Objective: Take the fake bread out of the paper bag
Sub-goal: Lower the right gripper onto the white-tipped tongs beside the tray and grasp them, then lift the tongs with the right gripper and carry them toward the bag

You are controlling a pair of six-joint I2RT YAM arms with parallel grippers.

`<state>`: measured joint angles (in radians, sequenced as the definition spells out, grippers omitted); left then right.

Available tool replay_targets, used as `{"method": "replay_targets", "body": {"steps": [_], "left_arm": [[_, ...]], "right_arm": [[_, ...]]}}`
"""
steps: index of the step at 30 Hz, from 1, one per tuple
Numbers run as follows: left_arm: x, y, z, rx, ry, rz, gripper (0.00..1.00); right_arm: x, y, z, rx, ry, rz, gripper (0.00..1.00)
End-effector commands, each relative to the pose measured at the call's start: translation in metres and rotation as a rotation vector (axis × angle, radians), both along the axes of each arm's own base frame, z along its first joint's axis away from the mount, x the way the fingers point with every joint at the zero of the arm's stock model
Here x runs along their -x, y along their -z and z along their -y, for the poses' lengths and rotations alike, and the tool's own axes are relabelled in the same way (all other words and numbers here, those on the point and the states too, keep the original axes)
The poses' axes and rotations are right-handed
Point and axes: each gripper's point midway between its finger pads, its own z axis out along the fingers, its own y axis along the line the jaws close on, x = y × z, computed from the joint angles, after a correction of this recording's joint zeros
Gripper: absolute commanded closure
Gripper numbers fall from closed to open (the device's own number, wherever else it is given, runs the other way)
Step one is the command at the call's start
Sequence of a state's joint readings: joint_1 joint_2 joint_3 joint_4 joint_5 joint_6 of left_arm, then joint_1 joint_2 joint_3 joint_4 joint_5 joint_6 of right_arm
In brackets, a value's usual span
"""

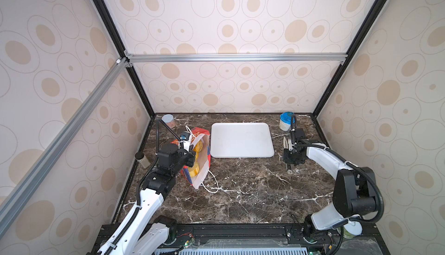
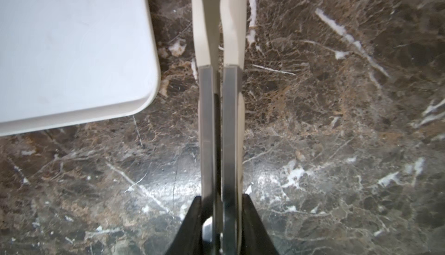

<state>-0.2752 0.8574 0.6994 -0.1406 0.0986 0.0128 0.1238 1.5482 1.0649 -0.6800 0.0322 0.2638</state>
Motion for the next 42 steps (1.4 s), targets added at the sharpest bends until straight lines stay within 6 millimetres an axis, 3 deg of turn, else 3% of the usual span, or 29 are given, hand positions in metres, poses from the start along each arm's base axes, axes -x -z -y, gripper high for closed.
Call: {"method": "replay_targets", "body": {"steps": [1,9,17,19,24,32,42], "left_arm": [[-0.001,-0.03,0.004,0.052,0.011,0.11,1.0],[0.0,-0.033,0.004,0.065,0.015,0.117,1.0],[0.001,-0.033,0.005,0.067,0.016,0.117,1.0],[0.002,-0.032,0.004,0.066,0.013,0.116,1.0],[0.003,-0.033,0.002,0.065,0.004,0.119,1.0],[0.005,-0.037,-0.001,0.054,-0.002,0.129,1.0],[0.005,-0.038,-0.001,0.048,-0.003,0.133,1.0]], "right_arm": [[0.021,-0.009,-0.004,0.003,-0.029,-0.056,0.75],[0.037,-0.038,-0.034,-0.144,-0.109,-0.086,0.75],[0.046,-0.042,-0.067,-0.118,-0.269,-0.101,0.75],[0.051,-0.041,-0.086,-0.066,-0.365,-0.064,0.74],[0.062,-0.023,-0.12,-0.064,-0.464,-0.026,0.73],[0.089,0.012,-0.159,0.075,-0.627,-0.008,0.73],[0.118,0.045,-0.185,0.069,-0.648,-0.013,0.71]]}}
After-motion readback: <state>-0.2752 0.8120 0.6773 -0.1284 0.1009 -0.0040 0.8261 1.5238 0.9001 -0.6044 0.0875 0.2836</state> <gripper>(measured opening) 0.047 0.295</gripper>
